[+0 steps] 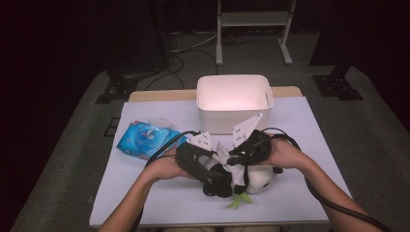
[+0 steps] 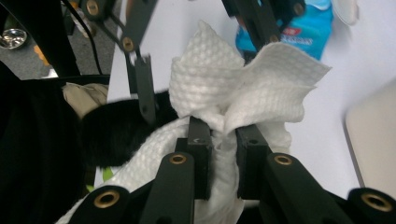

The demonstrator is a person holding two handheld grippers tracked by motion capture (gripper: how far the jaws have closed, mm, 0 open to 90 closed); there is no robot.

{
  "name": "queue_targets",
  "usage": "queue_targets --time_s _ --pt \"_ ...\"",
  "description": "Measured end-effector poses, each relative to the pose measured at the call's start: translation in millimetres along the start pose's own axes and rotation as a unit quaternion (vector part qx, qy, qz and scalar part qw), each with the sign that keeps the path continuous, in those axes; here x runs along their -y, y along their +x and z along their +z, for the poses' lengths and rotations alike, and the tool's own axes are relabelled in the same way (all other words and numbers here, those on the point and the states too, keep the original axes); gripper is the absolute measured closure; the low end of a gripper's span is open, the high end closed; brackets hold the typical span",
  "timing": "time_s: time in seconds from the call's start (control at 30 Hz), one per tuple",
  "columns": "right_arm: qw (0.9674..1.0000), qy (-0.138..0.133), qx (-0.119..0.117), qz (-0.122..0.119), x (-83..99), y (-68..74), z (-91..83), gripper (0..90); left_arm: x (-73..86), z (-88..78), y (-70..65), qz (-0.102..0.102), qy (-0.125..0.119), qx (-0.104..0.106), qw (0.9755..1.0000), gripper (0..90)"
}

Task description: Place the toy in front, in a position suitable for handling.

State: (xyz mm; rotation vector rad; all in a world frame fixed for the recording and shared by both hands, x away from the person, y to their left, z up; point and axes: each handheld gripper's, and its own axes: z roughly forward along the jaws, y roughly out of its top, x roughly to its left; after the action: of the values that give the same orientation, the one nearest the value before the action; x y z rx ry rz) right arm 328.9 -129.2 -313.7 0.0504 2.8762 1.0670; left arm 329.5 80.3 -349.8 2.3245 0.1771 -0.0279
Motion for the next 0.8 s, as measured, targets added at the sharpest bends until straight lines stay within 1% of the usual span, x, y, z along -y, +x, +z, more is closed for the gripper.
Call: queue_targets --time_s 0.1,0.2,0.37,0.43,0.63,0.7,0.77,0.8 --pt "0.9999 0.001 0.009 0.010 9.8 -0.2 -7.5 78.5 1.0 -1.4 0.1 -0.002 -0.001 0.002 1.0000 27.0" --pt "0.9997 0.008 0.019 0.016 19.3 -0.3 -13.6 78.5 1.7 -3.0 0.9 -0.003 0.002 0.002 1.0000 26.9" --pt "0.9986 0.029 0.034 0.028 38.0 1.3 -24.4 78.3 3.2 -5.0 1.6 -0.006 0.002 0.002 1.0000 26.9" --pt "0.9984 0.024 0.036 0.036 44.5 1.7 -29.3 78.3 3.4 -5.0 1.3 -0.006 0.001 0.003 1.0000 26.9" --pt "0.9968 0.013 0.057 0.056 62.9 0.8 -47.9 78.3 2.3 -5.4 1.0 -0.006 0.004 0.004 1.0000 26.8" --pt "0.9960 0.013 0.058 0.066 69.5 0.5 -49.2 78.3 2.0 -5.5 0.8 -0.005 0.005 0.005 1.0000 26.8" --pt "0.9962 0.006 0.051 0.070 73.9 0.9 -46.2 78.3 0.8 -5.7 -0.1 -0.002 0.007 0.006 1.0000 26.5" --pt "0.9964 0.008 0.049 0.069 75.0 1.3 -43.8 78.4 0.0 -6.1 -0.5 -0.001 0.008 0.007 0.9999 26.2"
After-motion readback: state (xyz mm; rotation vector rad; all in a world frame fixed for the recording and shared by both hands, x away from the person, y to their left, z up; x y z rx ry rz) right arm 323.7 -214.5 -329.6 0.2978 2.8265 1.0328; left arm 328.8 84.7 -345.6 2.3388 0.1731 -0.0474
